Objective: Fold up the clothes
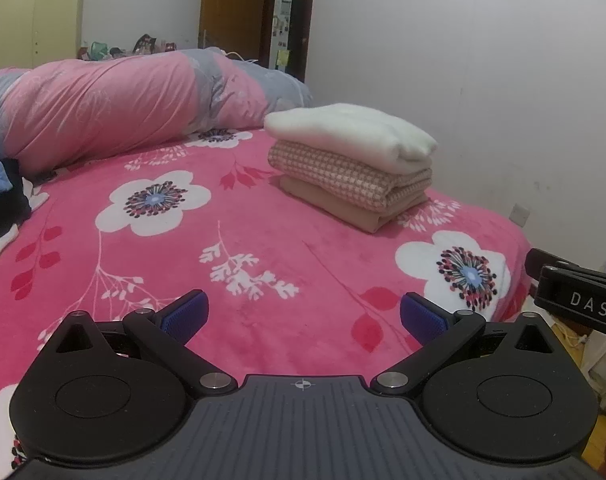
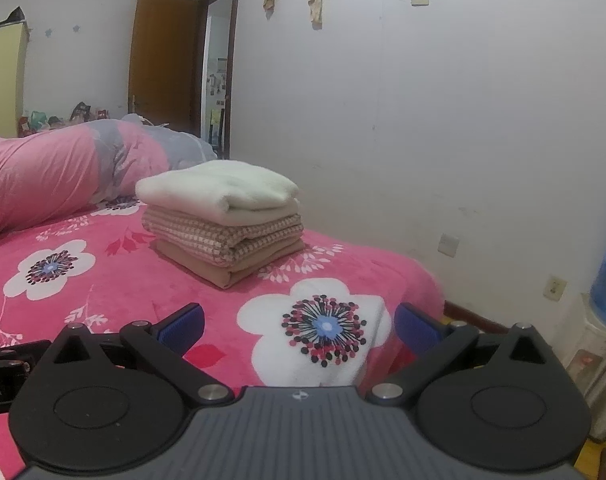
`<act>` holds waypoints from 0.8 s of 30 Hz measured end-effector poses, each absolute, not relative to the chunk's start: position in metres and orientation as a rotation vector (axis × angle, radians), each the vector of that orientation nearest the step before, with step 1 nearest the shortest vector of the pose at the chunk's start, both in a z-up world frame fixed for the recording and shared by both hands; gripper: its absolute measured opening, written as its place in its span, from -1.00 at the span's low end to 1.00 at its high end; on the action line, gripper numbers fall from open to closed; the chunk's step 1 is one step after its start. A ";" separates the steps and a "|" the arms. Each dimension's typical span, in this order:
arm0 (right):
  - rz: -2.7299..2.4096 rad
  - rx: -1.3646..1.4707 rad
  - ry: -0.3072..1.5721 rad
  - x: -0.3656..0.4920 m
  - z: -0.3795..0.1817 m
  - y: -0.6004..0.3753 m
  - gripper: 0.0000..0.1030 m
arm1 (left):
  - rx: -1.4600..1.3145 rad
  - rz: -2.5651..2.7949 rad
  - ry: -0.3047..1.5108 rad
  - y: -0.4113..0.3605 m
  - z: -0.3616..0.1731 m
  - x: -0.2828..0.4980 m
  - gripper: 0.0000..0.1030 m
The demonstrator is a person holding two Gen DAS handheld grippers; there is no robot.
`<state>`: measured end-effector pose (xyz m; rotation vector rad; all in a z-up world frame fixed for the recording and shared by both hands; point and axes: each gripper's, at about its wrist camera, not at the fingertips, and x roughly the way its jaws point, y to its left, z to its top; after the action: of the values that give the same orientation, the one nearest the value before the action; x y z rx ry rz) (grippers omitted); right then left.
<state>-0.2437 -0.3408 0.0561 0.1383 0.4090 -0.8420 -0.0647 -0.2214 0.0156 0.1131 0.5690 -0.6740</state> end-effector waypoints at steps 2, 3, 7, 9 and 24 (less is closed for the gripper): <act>-0.844 0.141 0.409 -0.244 0.056 -0.341 1.00 | 0.113 -0.673 0.568 -0.222 0.016 -0.065 1.00; -0.845 0.142 0.410 -0.244 0.056 -0.342 1.00 | 0.113 -0.672 0.568 -0.222 0.016 -0.064 1.00; -0.847 0.139 0.410 -0.244 0.056 -0.341 1.00 | 0.112 -0.671 0.568 -0.223 0.015 -0.064 1.00; -0.847 0.139 0.409 -0.244 0.056 -0.341 1.00 | 0.113 -0.671 0.569 -0.223 0.015 -0.064 1.00; -0.834 0.129 0.407 -0.238 0.060 -0.335 1.00 | 0.102 -0.661 0.569 -0.219 0.017 -0.060 1.00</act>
<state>-0.2377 -0.3353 0.0598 0.1287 0.4067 -0.8342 -0.0603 -0.2193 0.0166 0.1021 0.5693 -0.6607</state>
